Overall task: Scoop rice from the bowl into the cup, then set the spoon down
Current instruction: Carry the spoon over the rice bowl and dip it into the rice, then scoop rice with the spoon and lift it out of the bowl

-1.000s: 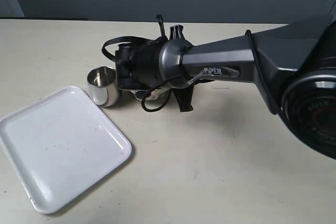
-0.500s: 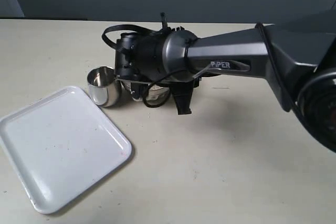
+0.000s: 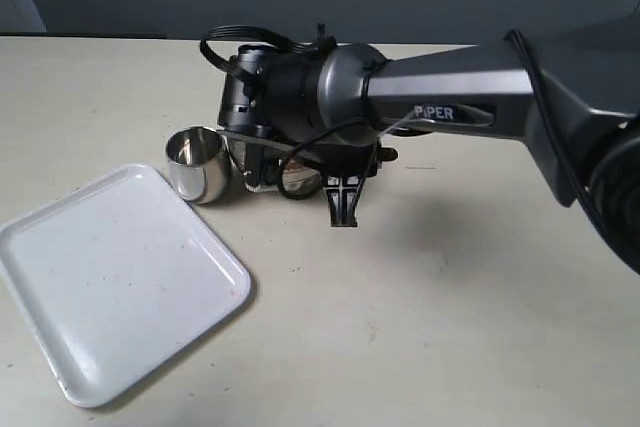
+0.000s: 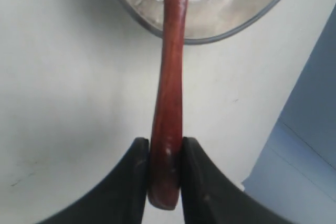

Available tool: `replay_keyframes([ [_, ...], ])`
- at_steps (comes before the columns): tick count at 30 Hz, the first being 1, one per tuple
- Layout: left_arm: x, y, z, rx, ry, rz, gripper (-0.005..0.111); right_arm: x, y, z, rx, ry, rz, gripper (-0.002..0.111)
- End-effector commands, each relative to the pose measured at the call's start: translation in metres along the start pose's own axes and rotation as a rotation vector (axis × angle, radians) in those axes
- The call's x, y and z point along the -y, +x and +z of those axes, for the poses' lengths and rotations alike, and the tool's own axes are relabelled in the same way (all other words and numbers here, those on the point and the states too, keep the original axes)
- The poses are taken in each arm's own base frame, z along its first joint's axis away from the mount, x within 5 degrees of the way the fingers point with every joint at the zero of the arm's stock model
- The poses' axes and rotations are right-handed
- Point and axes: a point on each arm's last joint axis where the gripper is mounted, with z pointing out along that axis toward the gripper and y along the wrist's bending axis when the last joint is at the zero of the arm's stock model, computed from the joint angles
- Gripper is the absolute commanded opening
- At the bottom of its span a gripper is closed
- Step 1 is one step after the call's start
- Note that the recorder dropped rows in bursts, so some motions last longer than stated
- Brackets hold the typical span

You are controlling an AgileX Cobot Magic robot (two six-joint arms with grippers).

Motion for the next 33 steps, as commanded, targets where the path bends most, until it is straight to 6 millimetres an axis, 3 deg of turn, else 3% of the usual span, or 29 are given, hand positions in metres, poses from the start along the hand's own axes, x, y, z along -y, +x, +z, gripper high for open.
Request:
replay_keyframes([
  [1, 0.000, -0.002, -0.001, 0.022, 0.001, -0.005, 0.000, 0.007, 0.010, 0.006, 0.002, -0.087, 0.070, -0.001],
  [22, 0.000, -0.002, -0.001, 0.022, 0.001, -0.005, 0.000, 0.007, 0.013, 0.010, 0.023, -0.187, 0.122, -0.001],
  [33, 0.000, -0.002, -0.001, 0.022, 0.001, -0.005, 0.000, 0.031, 0.014, 0.001, 0.116, -0.278, 0.234, -0.001],
])
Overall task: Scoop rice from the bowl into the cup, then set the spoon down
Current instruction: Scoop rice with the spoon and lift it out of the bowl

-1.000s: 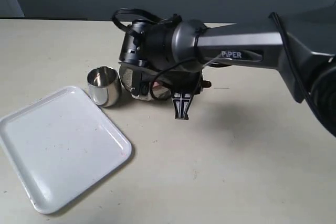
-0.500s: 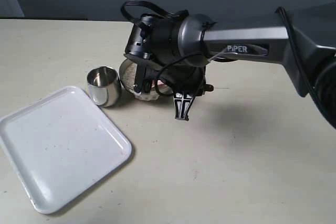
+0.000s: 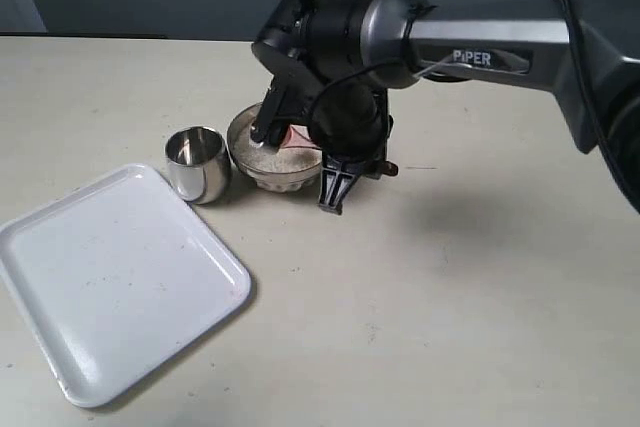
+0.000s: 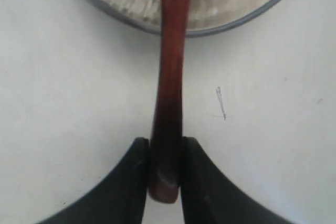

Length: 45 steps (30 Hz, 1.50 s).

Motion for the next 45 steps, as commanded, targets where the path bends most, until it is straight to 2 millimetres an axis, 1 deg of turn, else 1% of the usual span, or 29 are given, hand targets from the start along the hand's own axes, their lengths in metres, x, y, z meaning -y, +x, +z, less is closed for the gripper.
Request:
replay_keyframes([
  [1, 0.000, -0.002, -0.001, 0.022, 0.001, -0.005, 0.000, 0.005, 0.000, -0.010, 0.032, -0.019, 0.000, -0.001],
  [15, 0.000, -0.002, -0.001, 0.022, 0.001, -0.005, 0.000, 0.004, -0.001, -0.011, 0.043, -0.038, 0.000, -0.001],
  [22, 0.000, -0.002, -0.001, 0.022, 0.001, -0.005, 0.000, -0.002, -0.003, -0.013, 0.059, -0.091, 0.016, -0.001],
  [34, 0.000, -0.002, -0.001, 0.022, 0.001, -0.005, 0.000, -0.003, -0.004, -0.015, 0.070, -0.106, 0.025, -0.001],
  [37, 0.000, -0.002, -0.001, 0.022, 0.001, -0.005, 0.000, 0.001, -0.006, -0.020, 0.091, -0.099, 0.034, -0.001],
  [41, 0.000, -0.002, -0.001, 0.022, 0.001, -0.005, 0.000, 0.008, -0.012, -0.034, 0.148, -0.100, 0.062, -0.001],
  [45, 0.000, -0.002, -0.001, 0.022, 0.001, -0.005, 0.000, 0.009, -0.016, -0.038, 0.179, -0.112, 0.076, -0.001],
])
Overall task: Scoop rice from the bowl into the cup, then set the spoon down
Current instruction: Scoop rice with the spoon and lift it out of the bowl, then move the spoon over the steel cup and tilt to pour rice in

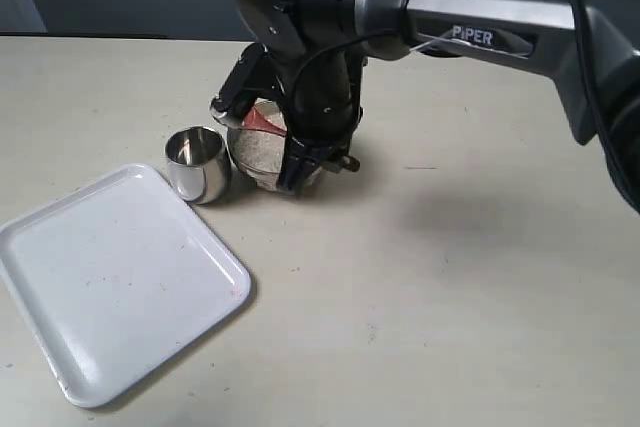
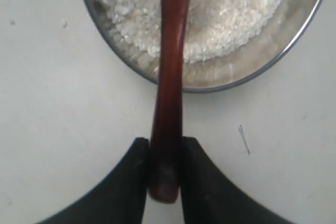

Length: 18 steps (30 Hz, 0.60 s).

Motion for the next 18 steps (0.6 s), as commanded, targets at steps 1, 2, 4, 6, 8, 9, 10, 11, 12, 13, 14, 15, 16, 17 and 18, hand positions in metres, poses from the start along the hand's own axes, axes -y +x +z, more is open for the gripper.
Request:
replay_keyframes([
  [1, 0.000, -0.002, -0.001, 0.022, 0.001, -0.005, 0.000, 0.003, -0.003, -0.009, 0.041, -0.008, 0.013, -0.001],
  [2, 0.000, -0.002, -0.001, 0.022, 0.001, -0.005, 0.000, 0.000, -0.005, -0.007, 0.038, -0.012, 0.008, -0.001],
  [4, 0.000, -0.002, -0.001, 0.022, 0.001, -0.005, 0.000, -0.007, -0.010, -0.005, 0.049, -0.007, -0.012, -0.001],
  [6, 0.000, -0.002, -0.001, 0.022, 0.001, -0.005, 0.000, -0.018, -0.016, -0.006, 0.064, -0.001, -0.041, -0.001],
  [8, 0.000, -0.002, -0.001, 0.022, 0.001, -0.005, 0.000, -0.021, -0.019, -0.005, 0.073, 0.016, -0.054, -0.001],
  [9, 0.000, -0.002, -0.001, 0.022, 0.001, -0.005, 0.000, -0.022, -0.020, -0.002, 0.068, 0.014, -0.056, -0.001],
  [10, 0.000, -0.002, -0.001, 0.022, 0.001, -0.005, 0.000, -0.022, -0.020, 0.000, 0.064, 0.017, -0.057, -0.001],
  [11, 0.000, -0.002, -0.001, 0.022, 0.001, -0.005, 0.000, -0.022, -0.022, 0.003, 0.064, 0.020, -0.058, -0.001],
  [12, 0.000, -0.002, -0.001, 0.022, 0.001, -0.005, 0.000, -0.023, -0.023, 0.005, 0.075, 0.022, -0.052, -0.001],
  [13, 0.000, -0.002, -0.001, 0.022, 0.001, -0.005, 0.000, -0.023, -0.025, 0.007, 0.082, 0.030, -0.054, -0.001],
  [14, 0.000, -0.002, -0.001, 0.022, 0.001, -0.005, 0.000, -0.024, -0.026, 0.007, 0.082, 0.048, -0.060, -0.001],
  [15, 0.000, -0.002, -0.001, 0.022, 0.001, -0.005, 0.000, -0.026, -0.028, 0.006, 0.081, 0.076, -0.071, -0.001],
  [16, 0.000, -0.002, -0.001, 0.022, 0.001, -0.005, 0.000, -0.028, -0.030, 0.005, 0.082, 0.107, -0.094, -0.001],
  [17, 0.000, -0.002, -0.001, 0.022, 0.001, -0.005, 0.000, -0.030, -0.032, 0.006, 0.083, 0.132, -0.113, -0.001],
  [18, 0.000, -0.002, -0.001, 0.022, 0.001, -0.005, 0.000, -0.032, -0.033, 0.006, 0.086, 0.141, -0.122, -0.001],
])
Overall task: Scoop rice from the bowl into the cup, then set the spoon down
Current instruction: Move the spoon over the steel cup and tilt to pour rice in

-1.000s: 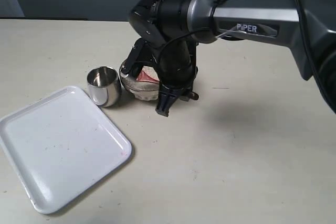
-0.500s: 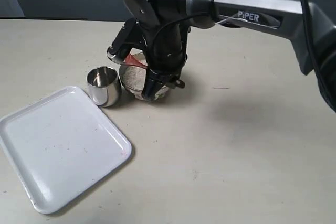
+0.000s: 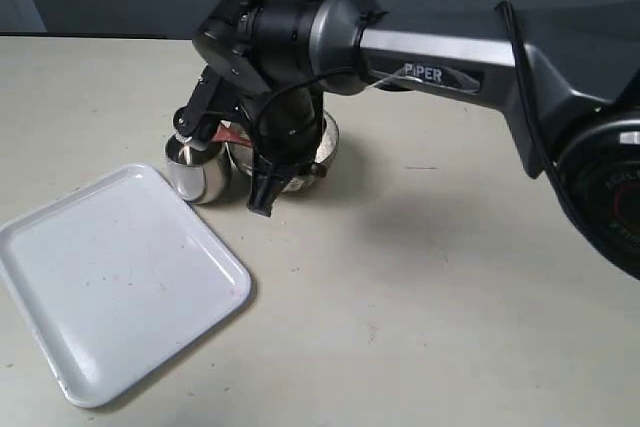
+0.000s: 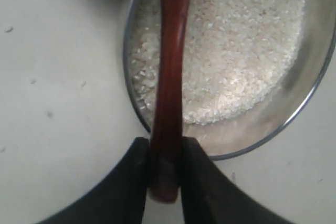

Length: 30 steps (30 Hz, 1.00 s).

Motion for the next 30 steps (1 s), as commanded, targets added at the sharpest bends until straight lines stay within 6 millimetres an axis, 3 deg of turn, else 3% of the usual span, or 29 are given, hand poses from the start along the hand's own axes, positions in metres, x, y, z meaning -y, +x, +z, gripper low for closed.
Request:
replay_keyframes([
  [1, 0.000, -0.002, -0.001, 0.022, 0.001, -0.005, 0.000, -0.005, -0.008, 0.001, 0.015, 0.058, -0.041, -0.001],
  [7, 0.000, -0.002, -0.001, 0.022, 0.001, -0.005, 0.000, -0.007, -0.008, 0.009, 0.002, 0.042, -0.020, -0.001],
  [30, 0.000, -0.002, -0.001, 0.022, 0.001, -0.005, 0.000, 0.005, -0.006, 0.008, -0.025, 0.176, -0.042, -0.001],
])
